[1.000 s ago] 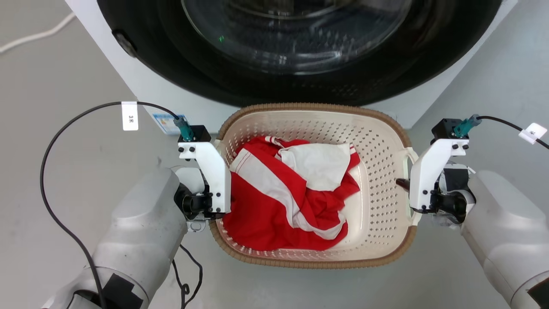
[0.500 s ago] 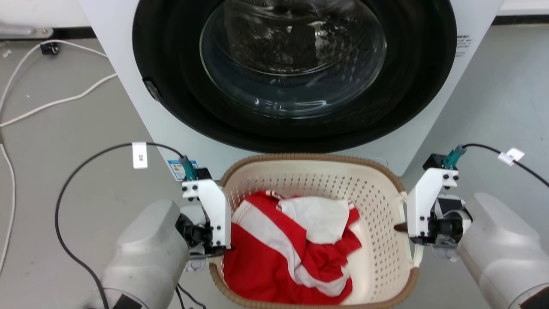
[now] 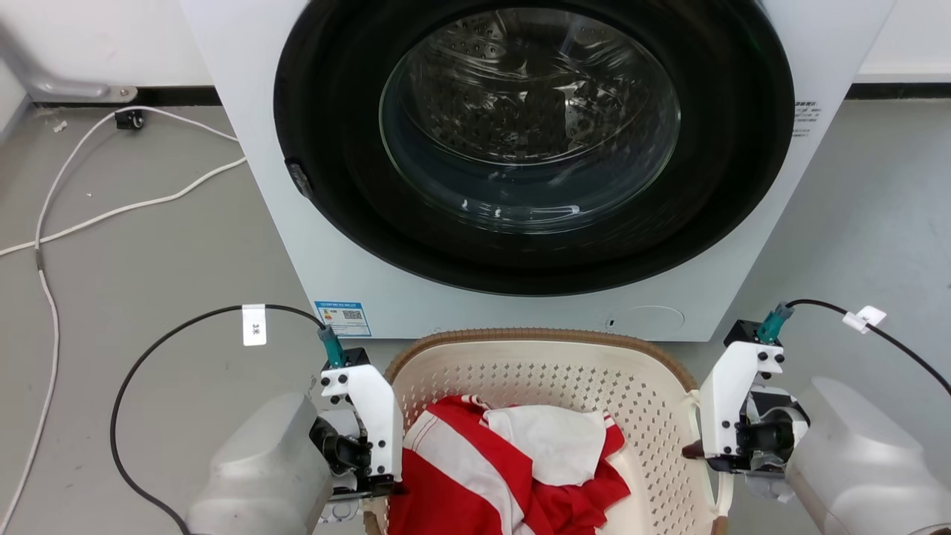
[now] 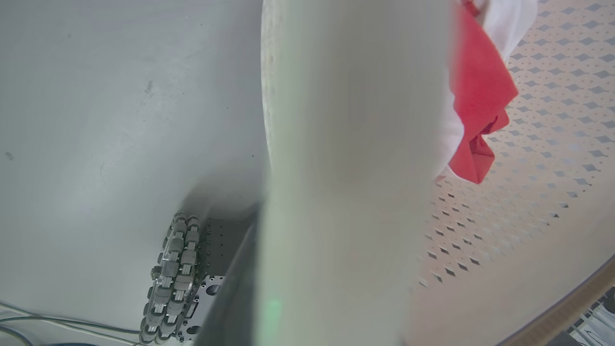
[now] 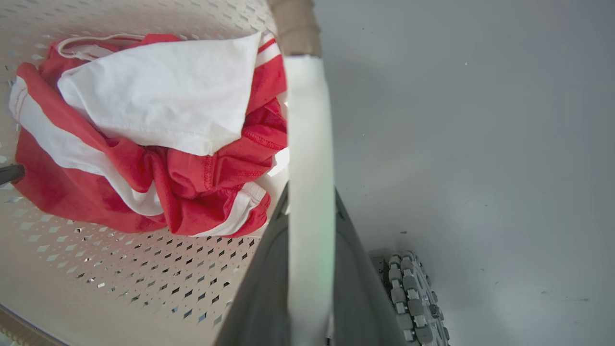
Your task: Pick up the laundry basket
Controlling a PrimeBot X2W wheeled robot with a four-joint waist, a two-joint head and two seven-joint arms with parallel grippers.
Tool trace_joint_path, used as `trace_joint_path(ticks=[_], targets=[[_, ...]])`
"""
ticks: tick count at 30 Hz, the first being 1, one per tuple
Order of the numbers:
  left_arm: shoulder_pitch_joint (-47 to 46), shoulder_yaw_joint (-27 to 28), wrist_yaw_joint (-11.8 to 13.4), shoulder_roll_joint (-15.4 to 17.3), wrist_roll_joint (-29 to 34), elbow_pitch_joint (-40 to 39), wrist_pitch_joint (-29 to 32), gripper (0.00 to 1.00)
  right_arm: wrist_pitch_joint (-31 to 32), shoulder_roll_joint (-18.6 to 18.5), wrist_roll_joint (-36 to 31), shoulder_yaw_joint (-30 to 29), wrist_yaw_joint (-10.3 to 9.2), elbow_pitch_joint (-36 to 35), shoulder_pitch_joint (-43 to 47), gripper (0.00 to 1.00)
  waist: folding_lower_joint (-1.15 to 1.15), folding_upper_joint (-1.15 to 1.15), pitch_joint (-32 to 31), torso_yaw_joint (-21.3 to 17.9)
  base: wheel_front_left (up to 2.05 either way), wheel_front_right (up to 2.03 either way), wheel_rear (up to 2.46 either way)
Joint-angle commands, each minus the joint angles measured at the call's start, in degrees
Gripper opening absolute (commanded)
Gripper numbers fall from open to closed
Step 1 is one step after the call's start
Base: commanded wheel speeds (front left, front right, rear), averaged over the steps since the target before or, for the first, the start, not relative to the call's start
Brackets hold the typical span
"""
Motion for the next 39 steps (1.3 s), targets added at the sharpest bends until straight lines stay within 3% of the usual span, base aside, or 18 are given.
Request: trace_joint_path(ticks=[1,39], targets=[[0.2,0.1,-0.5,0.4,-0.6,0.1,0.1,0.00,0.0,-0.6,0.1,0.2,-0.05,0.2,1.0,0.00,0.01,0.00,-0.1,0.0,0.00,0.00,0.00],[2.4,-1.0,-0.6,-0.3,-2.7,0.2,-0.5,0.00,-0.1,0.0,1.4,1.9,-0.04,0.2,2.1,0.00,0.01,0.00,-1.5,0.1,0.00,0.00,0.00]])
